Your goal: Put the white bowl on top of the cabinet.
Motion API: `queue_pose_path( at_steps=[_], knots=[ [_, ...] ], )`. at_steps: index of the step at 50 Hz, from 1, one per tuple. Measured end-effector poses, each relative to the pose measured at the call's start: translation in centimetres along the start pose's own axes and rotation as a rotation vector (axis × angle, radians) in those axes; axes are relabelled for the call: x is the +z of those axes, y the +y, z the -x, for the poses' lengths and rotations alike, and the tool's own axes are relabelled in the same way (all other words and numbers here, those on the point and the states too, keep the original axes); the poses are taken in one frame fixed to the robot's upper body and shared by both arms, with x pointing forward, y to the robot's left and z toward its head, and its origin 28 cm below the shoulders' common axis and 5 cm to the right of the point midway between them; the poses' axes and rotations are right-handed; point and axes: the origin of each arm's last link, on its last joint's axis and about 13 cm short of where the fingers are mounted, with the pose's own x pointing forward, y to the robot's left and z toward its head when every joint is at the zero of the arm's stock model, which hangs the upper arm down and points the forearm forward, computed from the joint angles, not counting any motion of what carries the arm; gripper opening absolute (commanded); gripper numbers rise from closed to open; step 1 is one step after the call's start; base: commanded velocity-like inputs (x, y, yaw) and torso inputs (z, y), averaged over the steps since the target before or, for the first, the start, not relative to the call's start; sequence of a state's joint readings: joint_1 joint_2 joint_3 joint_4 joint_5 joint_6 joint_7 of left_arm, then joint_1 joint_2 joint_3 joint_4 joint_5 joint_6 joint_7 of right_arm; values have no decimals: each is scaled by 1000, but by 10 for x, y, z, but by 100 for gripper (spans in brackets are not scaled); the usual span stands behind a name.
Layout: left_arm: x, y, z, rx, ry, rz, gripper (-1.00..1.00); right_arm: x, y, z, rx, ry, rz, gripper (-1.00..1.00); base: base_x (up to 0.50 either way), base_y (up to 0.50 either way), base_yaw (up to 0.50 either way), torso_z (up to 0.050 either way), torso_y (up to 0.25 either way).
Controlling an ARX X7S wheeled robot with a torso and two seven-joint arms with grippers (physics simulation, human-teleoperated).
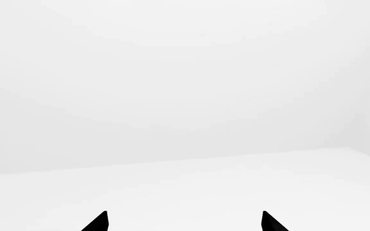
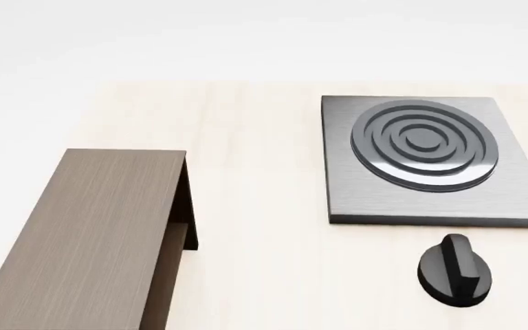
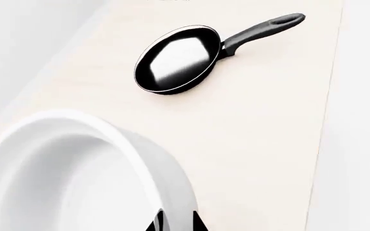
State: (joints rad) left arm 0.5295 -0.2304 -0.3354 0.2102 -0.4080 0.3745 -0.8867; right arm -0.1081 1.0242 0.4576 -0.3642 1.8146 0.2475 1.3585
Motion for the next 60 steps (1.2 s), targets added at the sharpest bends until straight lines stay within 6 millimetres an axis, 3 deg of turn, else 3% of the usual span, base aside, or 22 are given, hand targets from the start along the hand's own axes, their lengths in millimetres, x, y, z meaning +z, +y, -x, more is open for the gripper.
queue_pose_path(
  at_steps=[18, 60],
  knots=[
    [0, 0, 0, 1, 1, 5, 100, 8, 42, 15, 107, -8, 88, -100, 0, 0, 0, 0, 1],
    [0, 0, 0, 1, 2, 7, 100, 7, 136, 38, 332, -29, 283, -100, 0, 0, 0, 0, 1]
  ],
)
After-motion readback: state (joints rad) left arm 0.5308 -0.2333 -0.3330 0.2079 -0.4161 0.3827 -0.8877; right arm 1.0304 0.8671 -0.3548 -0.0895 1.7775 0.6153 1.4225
